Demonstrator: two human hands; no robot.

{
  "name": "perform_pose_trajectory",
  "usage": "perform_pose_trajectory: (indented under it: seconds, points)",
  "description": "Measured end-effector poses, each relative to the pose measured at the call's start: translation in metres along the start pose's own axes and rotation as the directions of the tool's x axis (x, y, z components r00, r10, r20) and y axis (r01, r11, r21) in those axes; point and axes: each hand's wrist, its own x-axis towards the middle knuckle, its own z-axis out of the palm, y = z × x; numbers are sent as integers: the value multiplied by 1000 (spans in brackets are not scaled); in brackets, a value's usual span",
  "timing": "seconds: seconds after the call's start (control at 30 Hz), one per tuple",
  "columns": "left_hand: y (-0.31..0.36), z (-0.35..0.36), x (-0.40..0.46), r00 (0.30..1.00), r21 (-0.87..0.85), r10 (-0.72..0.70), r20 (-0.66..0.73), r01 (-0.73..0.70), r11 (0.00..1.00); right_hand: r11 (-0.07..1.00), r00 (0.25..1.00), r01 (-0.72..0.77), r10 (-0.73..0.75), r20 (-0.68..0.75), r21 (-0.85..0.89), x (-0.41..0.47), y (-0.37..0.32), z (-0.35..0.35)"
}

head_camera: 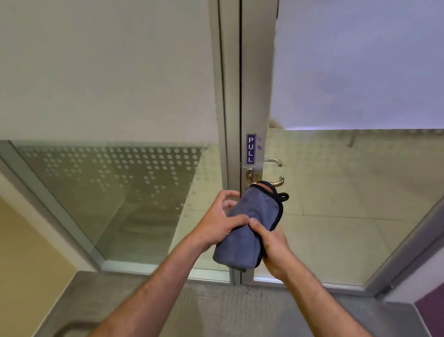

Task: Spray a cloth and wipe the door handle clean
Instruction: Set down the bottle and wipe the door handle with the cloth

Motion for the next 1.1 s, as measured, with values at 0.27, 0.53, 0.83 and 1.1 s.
perform_pose_trajectory:
  seconds: [0.27, 0.53, 0.83, 1.1]
  points:
    - [12, 19, 87, 990, 260, 113, 84, -132, 957, 997, 989, -27, 37, -141, 72, 69, -14, -45]
    - [60, -16, 176, 905, 739, 304, 297, -419, 527, 1000, 921, -7, 1, -389, -13, 138, -16, -94]
    - [134, -37, 261, 583, 676, 345, 736, -657, -333, 997, 787, 70, -49, -615, 11, 179, -5, -118]
    - [164, -50, 320, 382, 490, 326, 865, -503, -712, 870, 596, 20, -406, -693, -492, 222, 9, -113]
